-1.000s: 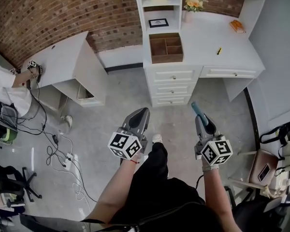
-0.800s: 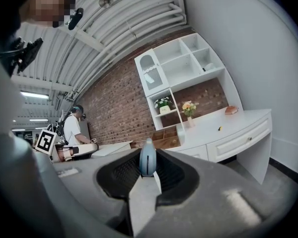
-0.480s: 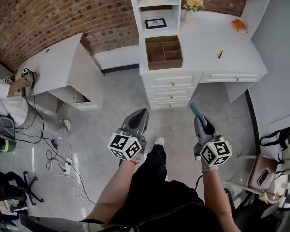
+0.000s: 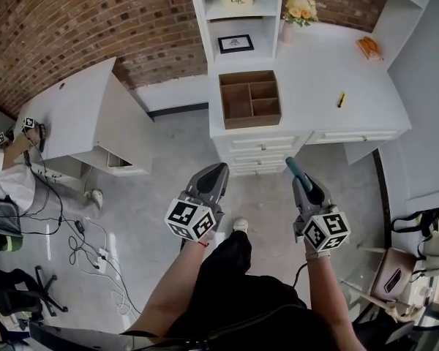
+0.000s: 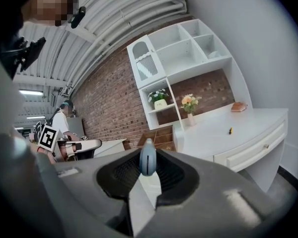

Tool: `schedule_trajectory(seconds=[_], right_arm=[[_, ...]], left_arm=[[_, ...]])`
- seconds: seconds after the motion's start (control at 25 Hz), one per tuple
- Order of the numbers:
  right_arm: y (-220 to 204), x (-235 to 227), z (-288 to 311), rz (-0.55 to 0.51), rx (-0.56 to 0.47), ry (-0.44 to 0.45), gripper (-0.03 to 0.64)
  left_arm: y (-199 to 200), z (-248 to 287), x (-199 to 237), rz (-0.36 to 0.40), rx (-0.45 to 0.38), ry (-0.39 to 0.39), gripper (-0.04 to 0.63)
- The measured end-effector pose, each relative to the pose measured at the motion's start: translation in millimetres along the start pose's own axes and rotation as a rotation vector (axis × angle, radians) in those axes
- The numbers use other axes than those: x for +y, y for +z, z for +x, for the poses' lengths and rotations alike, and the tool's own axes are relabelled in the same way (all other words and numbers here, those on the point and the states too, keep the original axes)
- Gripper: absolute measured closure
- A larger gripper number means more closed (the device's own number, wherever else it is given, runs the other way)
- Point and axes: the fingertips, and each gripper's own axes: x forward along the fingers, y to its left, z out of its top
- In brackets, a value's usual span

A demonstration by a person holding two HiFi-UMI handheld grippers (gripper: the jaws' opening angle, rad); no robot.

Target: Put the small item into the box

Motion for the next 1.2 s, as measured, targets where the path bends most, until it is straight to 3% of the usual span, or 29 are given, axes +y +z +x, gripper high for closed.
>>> schedule_trajectory(seconds=[0.4, 0.8, 1.2], right_arm=[[12.3, -8.9, 72.8, -0.033, 0.016, 0.010, 0.541], [14.5, -27.4, 105.9, -0.066, 0.073, 0.043, 0.541], [20.5, -43.0, 150.9, -0.125, 0.131, 0.133, 0.541]], left_arm=[[10.1, 52.1, 48.4, 0.017, 0.019, -0.040, 0.592], [0.3, 77.0, 58.8, -0.016, 0.039, -0.027, 0.592], [2.3, 116.3, 68.7, -0.011, 0.042, 0.004, 0.592]])
